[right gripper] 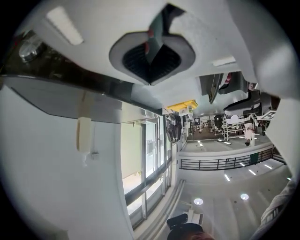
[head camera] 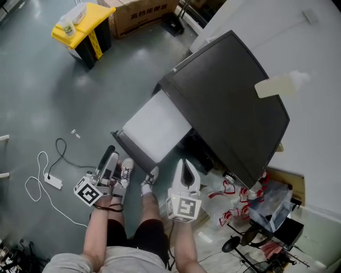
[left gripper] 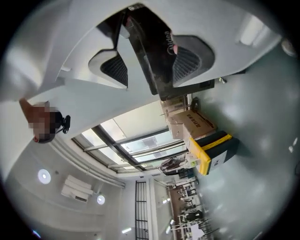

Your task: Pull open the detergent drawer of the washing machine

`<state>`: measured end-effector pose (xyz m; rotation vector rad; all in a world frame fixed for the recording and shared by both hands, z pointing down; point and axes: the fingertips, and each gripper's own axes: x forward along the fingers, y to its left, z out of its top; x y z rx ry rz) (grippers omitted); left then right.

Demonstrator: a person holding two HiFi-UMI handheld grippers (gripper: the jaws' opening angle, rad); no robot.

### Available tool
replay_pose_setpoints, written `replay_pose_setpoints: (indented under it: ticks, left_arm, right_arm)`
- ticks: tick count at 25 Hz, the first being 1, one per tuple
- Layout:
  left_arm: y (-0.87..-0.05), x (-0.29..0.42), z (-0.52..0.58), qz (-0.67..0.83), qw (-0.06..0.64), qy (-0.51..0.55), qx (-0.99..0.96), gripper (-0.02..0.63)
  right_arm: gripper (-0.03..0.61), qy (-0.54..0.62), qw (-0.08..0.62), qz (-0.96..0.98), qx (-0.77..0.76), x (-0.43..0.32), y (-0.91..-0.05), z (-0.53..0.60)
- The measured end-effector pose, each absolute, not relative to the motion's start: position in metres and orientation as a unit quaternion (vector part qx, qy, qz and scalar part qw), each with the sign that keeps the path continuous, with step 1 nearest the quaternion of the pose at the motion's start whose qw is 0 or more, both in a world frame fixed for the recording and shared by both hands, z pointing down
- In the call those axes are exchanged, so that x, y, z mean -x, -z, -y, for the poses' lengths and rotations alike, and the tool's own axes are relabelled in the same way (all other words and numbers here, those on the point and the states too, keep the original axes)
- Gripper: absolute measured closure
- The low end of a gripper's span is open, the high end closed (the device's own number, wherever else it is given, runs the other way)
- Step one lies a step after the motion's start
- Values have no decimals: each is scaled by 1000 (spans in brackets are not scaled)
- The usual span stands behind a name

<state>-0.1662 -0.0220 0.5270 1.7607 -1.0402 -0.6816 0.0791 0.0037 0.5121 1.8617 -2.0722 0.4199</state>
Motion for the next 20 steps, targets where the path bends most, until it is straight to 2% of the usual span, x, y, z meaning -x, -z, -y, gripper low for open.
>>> replay_pose_setpoints:
  ticks: [7, 20]
  left_arm:
    - [-448, 159, 48, 434, 390, 194, -789, 317]
    - [-305, 128, 70, 434, 184, 66, -880, 421]
  right_arm:
    - [574, -116, 140, 734, -655, -70, -445, 16]
    - [574, -50, 78, 726, -681, -68, -311, 24]
